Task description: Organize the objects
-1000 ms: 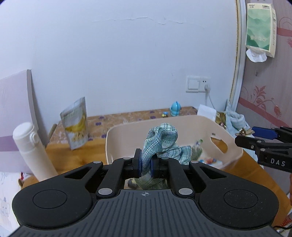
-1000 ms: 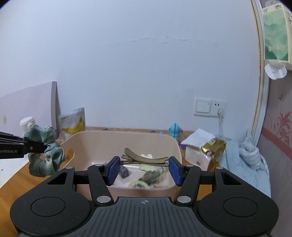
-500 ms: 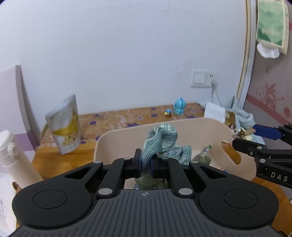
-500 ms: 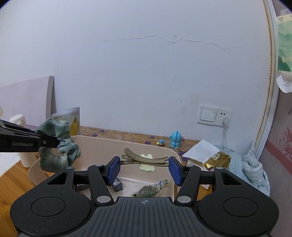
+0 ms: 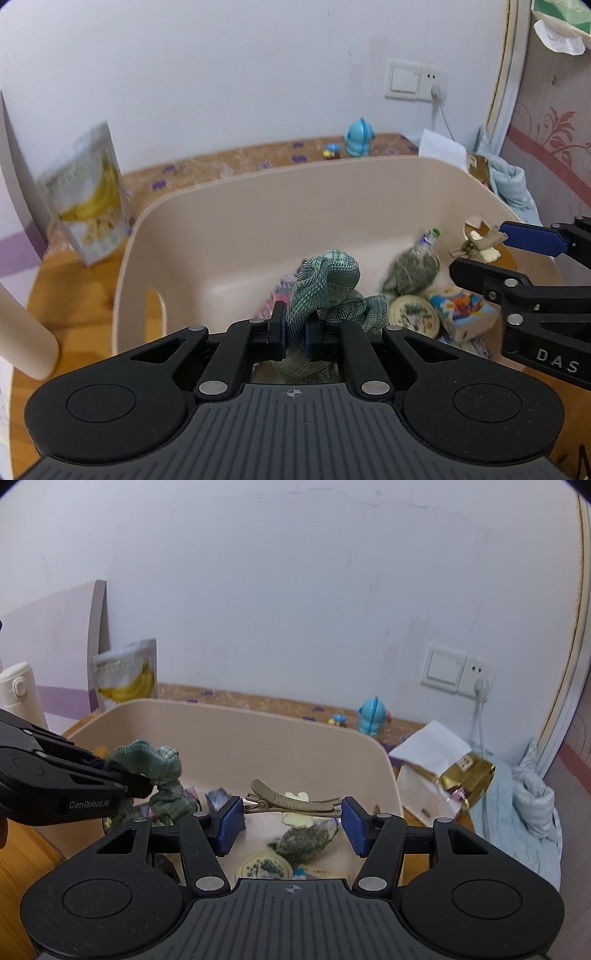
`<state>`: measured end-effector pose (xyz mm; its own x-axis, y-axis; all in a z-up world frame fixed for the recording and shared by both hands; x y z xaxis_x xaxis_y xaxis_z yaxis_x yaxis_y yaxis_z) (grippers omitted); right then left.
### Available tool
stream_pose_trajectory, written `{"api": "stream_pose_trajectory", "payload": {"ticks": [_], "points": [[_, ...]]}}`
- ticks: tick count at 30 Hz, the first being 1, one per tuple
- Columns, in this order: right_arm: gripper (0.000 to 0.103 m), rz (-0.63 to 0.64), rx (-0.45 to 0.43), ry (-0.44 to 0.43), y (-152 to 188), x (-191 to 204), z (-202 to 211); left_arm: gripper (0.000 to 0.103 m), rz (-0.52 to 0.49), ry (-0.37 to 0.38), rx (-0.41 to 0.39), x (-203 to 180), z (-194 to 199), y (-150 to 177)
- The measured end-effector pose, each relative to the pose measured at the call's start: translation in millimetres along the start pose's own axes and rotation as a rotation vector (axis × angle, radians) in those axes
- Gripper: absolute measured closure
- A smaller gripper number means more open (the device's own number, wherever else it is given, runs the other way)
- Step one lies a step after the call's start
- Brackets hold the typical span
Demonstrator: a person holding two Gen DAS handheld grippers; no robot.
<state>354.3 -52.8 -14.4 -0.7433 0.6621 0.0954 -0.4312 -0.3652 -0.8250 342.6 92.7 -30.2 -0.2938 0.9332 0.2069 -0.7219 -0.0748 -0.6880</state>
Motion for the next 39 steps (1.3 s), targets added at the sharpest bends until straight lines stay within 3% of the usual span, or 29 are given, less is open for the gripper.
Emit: {"api": "stream_pose_trajectory", "payload": {"ticks": [7,10,12,14,16,20,23,39], "points": [[0.047,-0.004,0.051,-0.005,11,0,-7,0.094,-0.041,-0.007,0.012,-8,2,9],[0.039,-0.012,0.06,-0.004,13,-1,-6,0.091,-0.047,-0.003,-0.001,-9,8,10],[0.036,-0.016,0.051,-0.006,12,0,-2,0.073,-0.047,-0.007,-0.025,-9,15,9],[0.028,-0.017,0.035,0.0,10,0,5,0.042,-0.036,-0.01,-0.045,-8,23,9],[0.022,-0.021,0.023,0.001,9,0,12,0.033,-0.017,-0.015,-0.054,-5,30,9],[0.003,-0.022,0.006,0.015,7,1,26,0.026,0.015,-0.025,-0.075,3,44,8],[0.0,-0.026,-0.01,0.022,6,3,37,0.023,0.039,-0.042,-0.091,10,56,10],[0.0,-0.071,-0.016,-0.029,22,22,74,0.017,0.119,-0.051,-0.09,40,100,45]]}}
Point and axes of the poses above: each gripper's, at about its wrist camera, not at the fingertips, and z roughly against the way its jaws point, x to its left, y to its underside, the point moved 7 cm from there along -z, roughly the way its jaws point, and after that the axes turned 15 degrees about -y, right-handed, at the moved point
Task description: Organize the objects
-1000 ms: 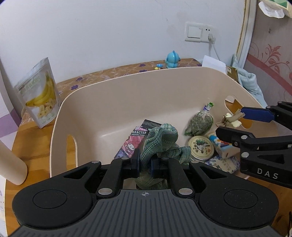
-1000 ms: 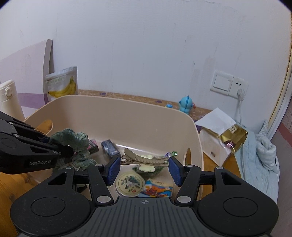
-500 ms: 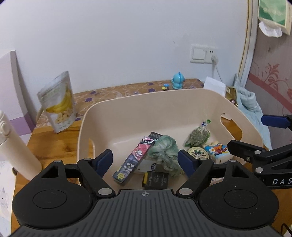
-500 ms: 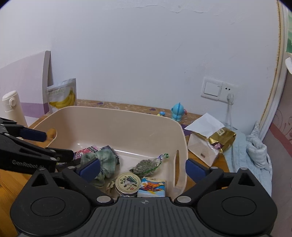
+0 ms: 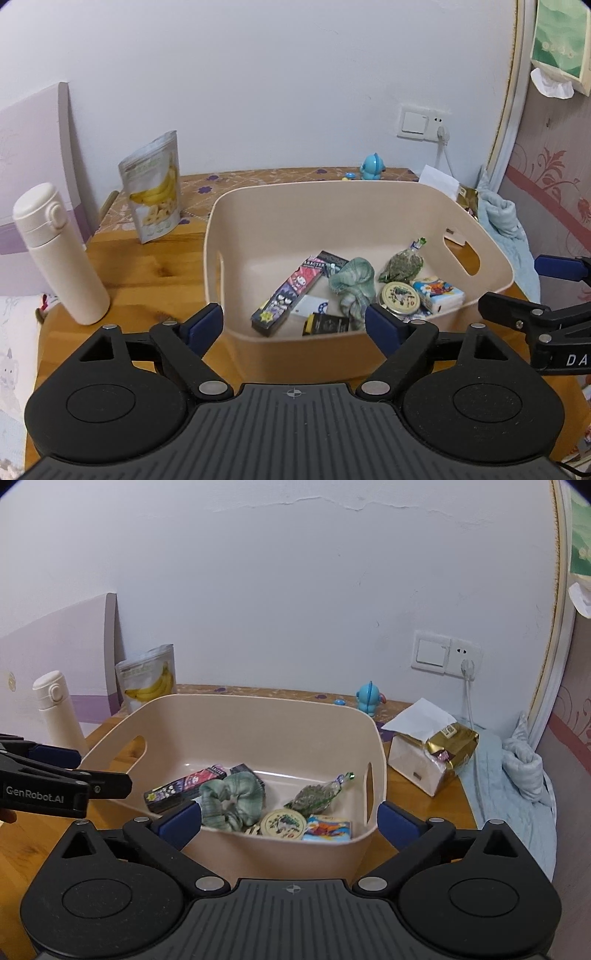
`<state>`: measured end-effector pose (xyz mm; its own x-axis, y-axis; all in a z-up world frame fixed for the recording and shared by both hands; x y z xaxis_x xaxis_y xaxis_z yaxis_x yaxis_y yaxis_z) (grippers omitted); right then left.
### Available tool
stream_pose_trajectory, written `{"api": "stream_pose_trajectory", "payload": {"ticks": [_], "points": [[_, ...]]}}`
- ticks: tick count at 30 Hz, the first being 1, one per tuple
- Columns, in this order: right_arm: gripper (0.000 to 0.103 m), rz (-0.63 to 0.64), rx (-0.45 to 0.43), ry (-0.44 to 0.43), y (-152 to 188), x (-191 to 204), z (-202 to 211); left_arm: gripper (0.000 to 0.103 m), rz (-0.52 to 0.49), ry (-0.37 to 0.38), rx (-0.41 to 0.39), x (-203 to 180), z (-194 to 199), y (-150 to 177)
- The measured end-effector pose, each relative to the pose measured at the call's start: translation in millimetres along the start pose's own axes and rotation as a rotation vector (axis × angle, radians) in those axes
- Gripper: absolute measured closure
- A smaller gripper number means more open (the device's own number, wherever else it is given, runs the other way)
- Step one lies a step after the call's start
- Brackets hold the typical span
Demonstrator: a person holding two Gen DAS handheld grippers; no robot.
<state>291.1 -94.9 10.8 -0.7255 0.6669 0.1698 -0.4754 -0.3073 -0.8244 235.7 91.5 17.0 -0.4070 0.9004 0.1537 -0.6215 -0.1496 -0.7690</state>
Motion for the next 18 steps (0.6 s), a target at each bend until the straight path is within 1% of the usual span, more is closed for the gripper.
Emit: {"api": "stream_pose_trajectory", "payload": {"ticks": [6,12,18], "points": [[0.0,-0.006,-0.005,0.014,12,2,16,0.017,0.01,-0.005,0.01,4,17,13],[0.0,0.014,0.002,0.023,26,7,34,0.017,0.023,0.027,0.019,2,37,28],[0.0,0.013,0.004,0.027,37,14,49,0.016,0.013,0.003,0.037,-1,45,43]]}}
Point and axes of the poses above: each gripper's, at about its wrist camera, not at the fingertips, and z roughly against the way its jaws point, x to its left, y to its underside, the point moved 7 cm from there along -z, roughly the way its jaws point, and after that the axes turned 15 degrees about -y, right-handed, at the moved point
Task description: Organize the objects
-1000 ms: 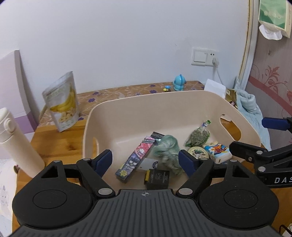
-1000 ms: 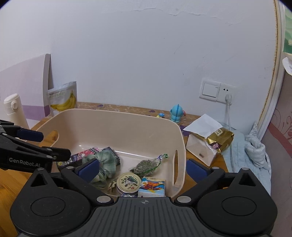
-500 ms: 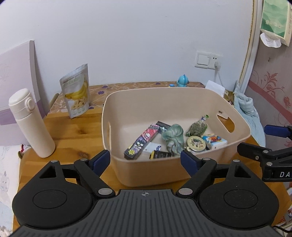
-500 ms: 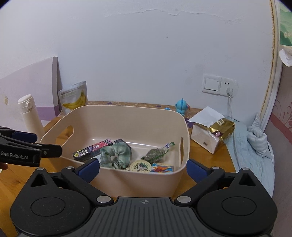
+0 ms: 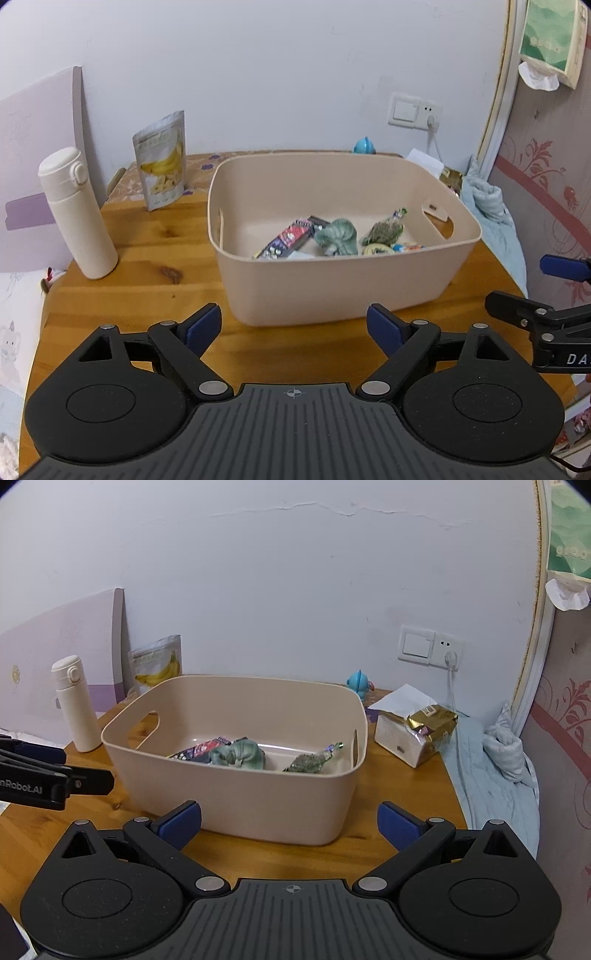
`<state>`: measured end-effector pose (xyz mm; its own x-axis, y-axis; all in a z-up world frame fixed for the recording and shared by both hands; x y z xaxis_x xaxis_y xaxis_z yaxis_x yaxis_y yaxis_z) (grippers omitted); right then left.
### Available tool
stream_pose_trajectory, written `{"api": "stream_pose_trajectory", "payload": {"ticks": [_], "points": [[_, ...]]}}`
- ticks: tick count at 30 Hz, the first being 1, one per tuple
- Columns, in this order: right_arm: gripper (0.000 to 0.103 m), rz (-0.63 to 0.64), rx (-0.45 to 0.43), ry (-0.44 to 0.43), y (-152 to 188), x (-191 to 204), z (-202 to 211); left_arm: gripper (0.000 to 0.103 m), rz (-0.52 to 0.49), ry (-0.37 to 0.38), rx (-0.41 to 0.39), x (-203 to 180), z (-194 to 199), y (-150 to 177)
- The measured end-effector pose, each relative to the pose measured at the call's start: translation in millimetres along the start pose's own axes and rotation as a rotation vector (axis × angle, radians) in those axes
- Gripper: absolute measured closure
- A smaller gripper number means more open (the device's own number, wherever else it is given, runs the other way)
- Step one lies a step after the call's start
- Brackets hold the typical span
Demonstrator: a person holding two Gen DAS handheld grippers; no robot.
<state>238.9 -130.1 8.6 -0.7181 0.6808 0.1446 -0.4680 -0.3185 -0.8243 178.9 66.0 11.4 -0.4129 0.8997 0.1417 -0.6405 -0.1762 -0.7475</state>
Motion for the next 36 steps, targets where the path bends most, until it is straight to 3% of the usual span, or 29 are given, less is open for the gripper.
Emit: {"api": "stream_pose_trajectory", "payload": {"ticks": [16,22,36], "points": [[0.0,-0.027,0.027,0.006,41,14,15,0.014,0.008,-0.02,0.007,9,23,40],[0.0,-0.065,0.037,-0.001,57,17,15,0.014,-0.032,-0.051,-0.014,14,32,52],[0.0,-0.072,0.018,0.011,74,35,42,0.014,-0.02,-0.024,-0.038,16,55,65]]}}
Point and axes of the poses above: each gripper's, at about its wrist camera, not at the fingertips, and z roughly against the way its jaws point, x to its left, y to its underside, the point moved 7 cm from there along -z, roughly the way its jaws point, and after that the axes turned 15 degrees about -y, right-handed, at the moved point
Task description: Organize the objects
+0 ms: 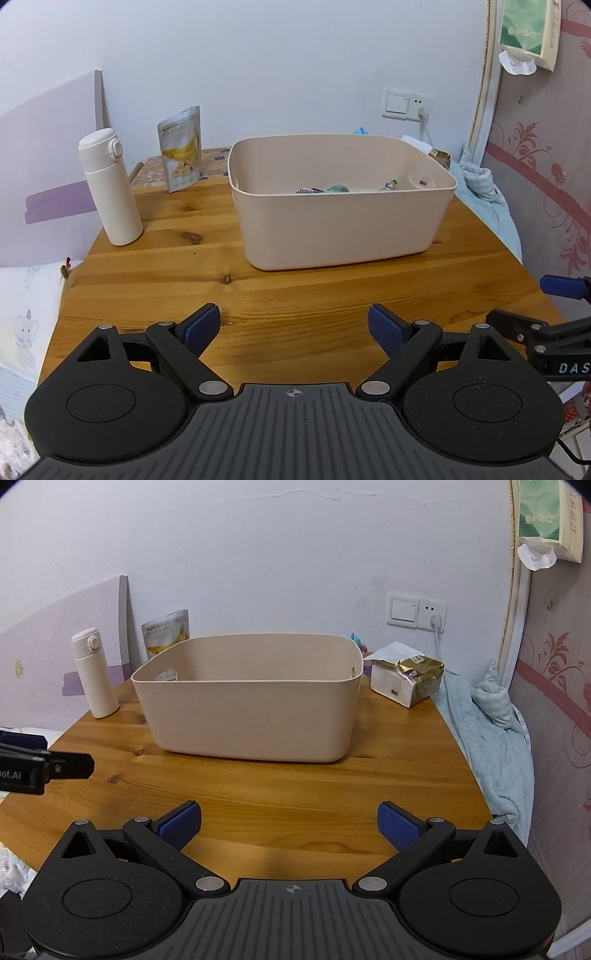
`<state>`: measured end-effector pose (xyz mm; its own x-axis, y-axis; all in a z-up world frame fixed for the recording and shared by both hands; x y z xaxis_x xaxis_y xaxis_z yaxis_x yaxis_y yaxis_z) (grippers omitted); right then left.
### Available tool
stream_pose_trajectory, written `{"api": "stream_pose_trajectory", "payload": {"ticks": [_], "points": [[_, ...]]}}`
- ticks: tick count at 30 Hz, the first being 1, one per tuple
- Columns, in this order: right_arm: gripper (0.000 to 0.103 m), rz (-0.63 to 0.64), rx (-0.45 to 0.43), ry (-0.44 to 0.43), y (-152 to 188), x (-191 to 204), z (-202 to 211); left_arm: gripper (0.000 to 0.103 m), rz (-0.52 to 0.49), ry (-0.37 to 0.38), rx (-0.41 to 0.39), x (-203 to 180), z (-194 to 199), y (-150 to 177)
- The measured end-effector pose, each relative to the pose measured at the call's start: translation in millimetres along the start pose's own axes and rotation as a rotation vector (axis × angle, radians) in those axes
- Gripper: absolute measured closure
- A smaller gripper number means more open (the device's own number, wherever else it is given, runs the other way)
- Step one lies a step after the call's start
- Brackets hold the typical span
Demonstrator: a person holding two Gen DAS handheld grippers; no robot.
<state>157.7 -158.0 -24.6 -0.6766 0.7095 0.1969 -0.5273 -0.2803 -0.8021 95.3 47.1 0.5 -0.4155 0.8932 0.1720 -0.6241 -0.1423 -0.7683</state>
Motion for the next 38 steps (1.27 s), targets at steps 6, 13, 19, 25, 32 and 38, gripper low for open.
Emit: {"api": "stream_pose_trajectory", "payload": {"ticks": [6,13,19,25,32,38], "points": [[0.0,-0.011,-0.005,0.017,10,0,15,0.014,-0.014,0.021,0.014,-5,3,12],[0.0,-0.015,-0.017,0.049,14,-3,32,0.014,0.0,0.035,0.006,-1,9,12],[0.0,-0.007,-0.04,0.059,12,-1,41,0.014,-0.001,0.027,0.006,3,10,13],[0.0,-0.003,-0.037,0.064,11,-1,42,0.013,0.002,0.024,0.021,5,7,14],[0.0,0.005,-0.012,0.061,12,-2,36,0.012,0.001,0.027,0.052,7,-5,16],[0.0,0.007,0.002,0.06,10,-5,29,0.012,0.014,0.016,0.068,11,-16,14]]}}
Point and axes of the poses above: each gripper's, at about its wrist camera, not at the fingertips, and z roughly against the way its jaws point, x to its left, y to its underside, the point moved 7 cm from there along -z, roughly the way its jaws point, and after that the axes turned 15 degrees about -y, right-handed, at the moved point
